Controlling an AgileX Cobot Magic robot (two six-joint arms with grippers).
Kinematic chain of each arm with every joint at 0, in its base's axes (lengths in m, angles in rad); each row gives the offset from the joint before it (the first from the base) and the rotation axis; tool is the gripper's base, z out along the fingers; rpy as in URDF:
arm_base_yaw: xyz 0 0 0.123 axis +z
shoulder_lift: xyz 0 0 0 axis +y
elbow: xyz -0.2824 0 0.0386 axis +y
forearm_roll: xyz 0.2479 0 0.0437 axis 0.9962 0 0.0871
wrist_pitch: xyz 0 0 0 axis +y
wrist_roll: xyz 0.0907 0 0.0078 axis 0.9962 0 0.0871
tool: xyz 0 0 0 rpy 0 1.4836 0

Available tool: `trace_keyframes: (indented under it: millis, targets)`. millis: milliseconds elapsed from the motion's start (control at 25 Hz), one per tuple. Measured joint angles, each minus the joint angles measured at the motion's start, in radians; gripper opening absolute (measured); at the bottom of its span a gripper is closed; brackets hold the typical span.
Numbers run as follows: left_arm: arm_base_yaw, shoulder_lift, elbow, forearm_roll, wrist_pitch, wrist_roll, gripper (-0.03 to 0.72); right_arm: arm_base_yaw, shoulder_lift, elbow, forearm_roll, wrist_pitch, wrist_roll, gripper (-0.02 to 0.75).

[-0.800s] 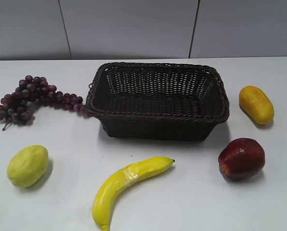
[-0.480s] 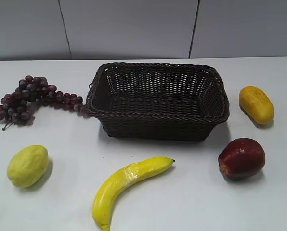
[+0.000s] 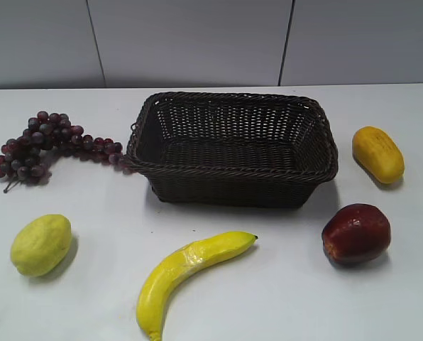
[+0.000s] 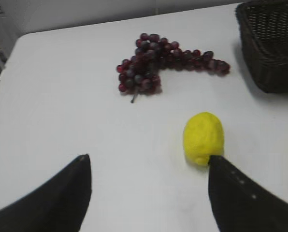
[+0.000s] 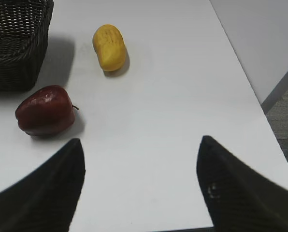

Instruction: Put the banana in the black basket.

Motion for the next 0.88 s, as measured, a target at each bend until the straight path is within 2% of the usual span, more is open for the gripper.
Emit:
trace_keyframes:
  millis: [240, 400, 560, 880]
  targets:
    - [-0.009, 0.346, -0.022, -0.241, -0.164, 0.254, 0.552, 0.0, 0.0, 0.0, 0.0, 0.0, 0.0, 0.551]
    - [-0.081, 0.54, -0.058, -0.32, -0.212, 0.391, 0.51, 0.0, 0.0, 0.0, 0.0, 0.0, 0.0, 0.551]
    - [-0.199, 0.711, -0.112, -0.323, -0.222, 0.433, 0.492, 0.0, 0.0, 0.0, 0.0, 0.0, 0.0, 0.551]
    - [-0.506, 1.091, -0.269, -0.314, -0.285, 0.419, 0.49, 0.0, 0.0, 0.0, 0.0, 0.0, 0.0, 0.551]
